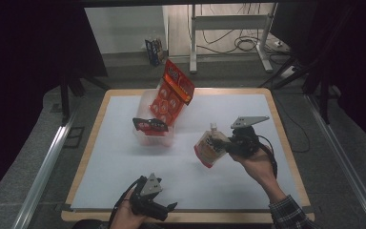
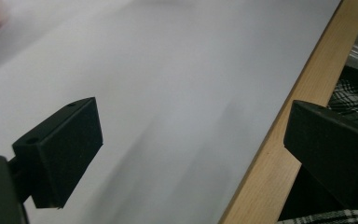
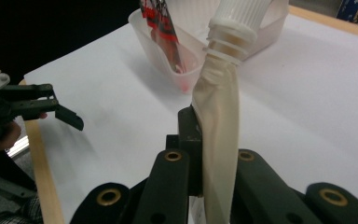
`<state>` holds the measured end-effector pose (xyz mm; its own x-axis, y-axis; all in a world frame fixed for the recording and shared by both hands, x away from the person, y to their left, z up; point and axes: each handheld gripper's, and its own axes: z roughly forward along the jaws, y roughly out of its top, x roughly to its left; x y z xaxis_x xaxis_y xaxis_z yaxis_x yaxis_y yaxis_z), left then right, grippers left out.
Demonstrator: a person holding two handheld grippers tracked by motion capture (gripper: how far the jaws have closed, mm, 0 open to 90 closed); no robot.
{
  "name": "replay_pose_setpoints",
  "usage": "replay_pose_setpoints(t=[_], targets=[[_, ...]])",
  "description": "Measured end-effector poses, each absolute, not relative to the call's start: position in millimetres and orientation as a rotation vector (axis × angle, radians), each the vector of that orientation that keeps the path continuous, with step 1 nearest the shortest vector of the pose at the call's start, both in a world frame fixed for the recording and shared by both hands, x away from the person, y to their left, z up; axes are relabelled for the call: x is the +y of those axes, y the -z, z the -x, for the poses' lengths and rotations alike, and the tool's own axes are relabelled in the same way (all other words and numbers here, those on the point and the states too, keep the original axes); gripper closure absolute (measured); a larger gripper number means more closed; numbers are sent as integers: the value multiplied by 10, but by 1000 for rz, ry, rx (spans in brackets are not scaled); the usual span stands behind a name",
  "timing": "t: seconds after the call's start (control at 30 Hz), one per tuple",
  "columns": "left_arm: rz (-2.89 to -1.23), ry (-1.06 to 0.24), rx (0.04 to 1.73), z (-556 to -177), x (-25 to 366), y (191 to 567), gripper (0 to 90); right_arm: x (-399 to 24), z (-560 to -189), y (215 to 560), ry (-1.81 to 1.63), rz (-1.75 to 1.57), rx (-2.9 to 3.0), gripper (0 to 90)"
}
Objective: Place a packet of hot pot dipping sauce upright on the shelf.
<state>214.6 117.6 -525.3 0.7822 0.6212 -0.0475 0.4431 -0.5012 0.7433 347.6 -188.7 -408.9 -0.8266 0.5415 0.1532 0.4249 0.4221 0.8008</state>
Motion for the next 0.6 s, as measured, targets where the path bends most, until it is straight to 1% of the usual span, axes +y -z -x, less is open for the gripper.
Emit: replay_pose_setpoints(t=[0.2, 0.6], targets=[[-2182, -303, 795, -2144, 1211, 5266, 22, -1789, -3610, 4016, -1366, -841, 2533, 875], [-2183, -320, 810, -2137, 1272, 5271, 15, -1544, -3913, 3948, -1347, -792, 2553, 876]])
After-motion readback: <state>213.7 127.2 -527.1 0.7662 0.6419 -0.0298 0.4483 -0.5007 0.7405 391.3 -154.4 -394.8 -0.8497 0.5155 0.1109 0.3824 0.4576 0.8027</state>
